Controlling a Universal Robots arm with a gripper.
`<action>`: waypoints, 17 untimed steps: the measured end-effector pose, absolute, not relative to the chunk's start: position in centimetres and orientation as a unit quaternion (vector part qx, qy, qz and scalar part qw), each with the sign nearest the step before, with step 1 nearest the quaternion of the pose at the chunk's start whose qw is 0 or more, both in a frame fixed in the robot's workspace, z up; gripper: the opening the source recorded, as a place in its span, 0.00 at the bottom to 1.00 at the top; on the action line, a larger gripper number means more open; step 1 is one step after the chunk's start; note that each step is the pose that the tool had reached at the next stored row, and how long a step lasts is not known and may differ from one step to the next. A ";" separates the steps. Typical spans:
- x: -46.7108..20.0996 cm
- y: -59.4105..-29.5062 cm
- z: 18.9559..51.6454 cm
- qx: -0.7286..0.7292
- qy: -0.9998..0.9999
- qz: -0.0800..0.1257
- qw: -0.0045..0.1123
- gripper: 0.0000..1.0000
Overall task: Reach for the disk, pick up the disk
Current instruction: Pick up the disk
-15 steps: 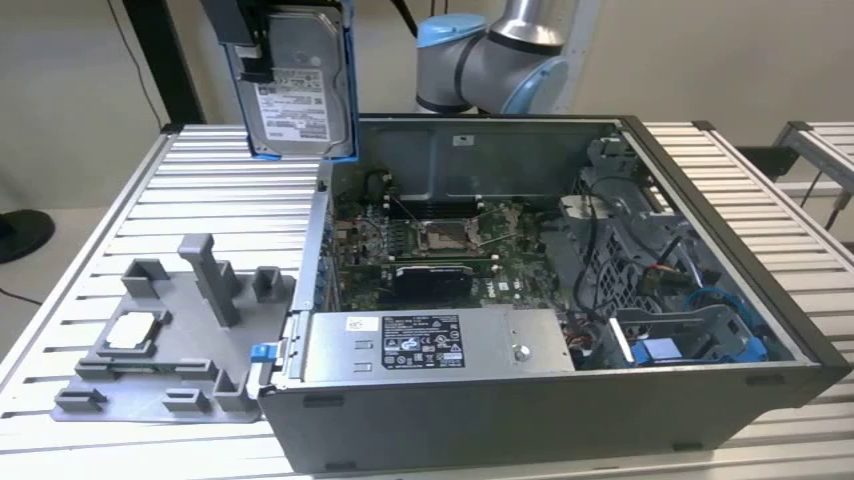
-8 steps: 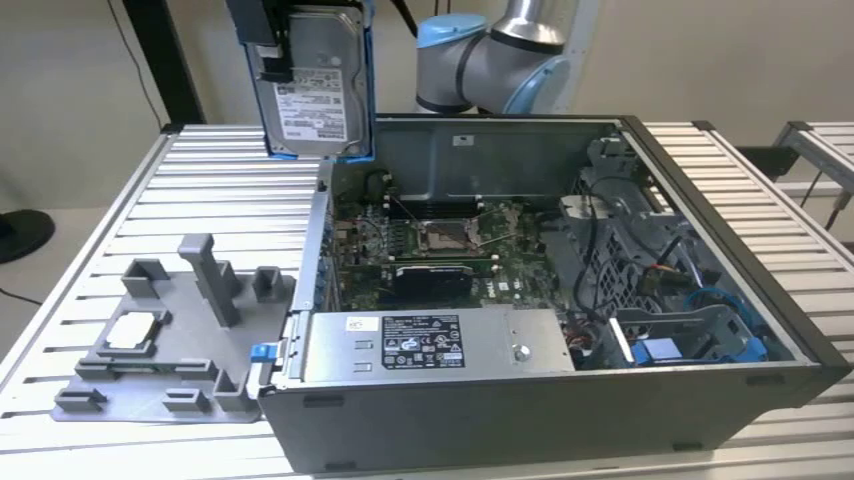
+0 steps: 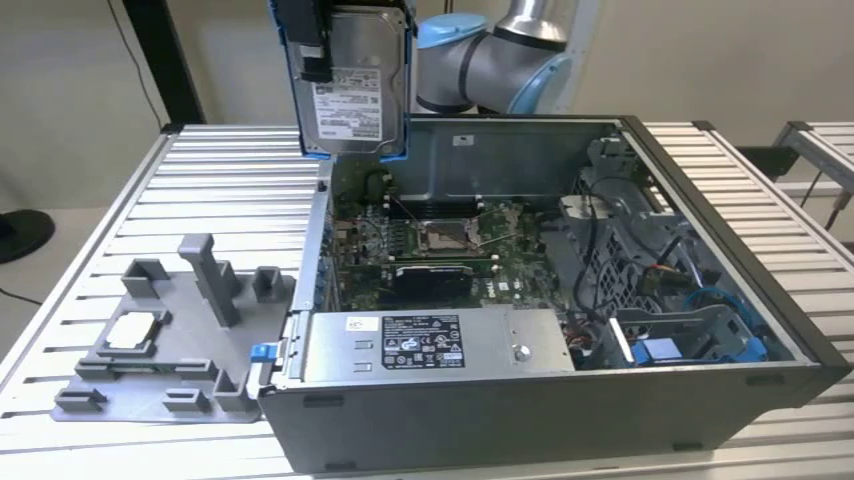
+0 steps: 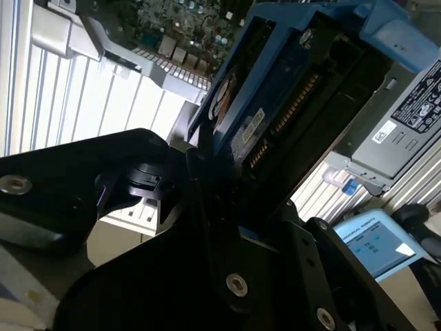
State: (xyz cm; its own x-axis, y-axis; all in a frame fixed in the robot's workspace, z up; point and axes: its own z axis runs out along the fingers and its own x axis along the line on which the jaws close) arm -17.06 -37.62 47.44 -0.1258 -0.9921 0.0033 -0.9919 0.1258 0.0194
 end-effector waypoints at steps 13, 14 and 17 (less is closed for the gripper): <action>-11.9 -37.6 47.4 0.661 -0.750 -0.006 0.008 0.00; -11.5 -37.6 47.4 0.661 -0.750 -0.006 0.008 0.00; -10.4 -37.6 47.4 0.661 -0.750 -0.006 0.008 0.00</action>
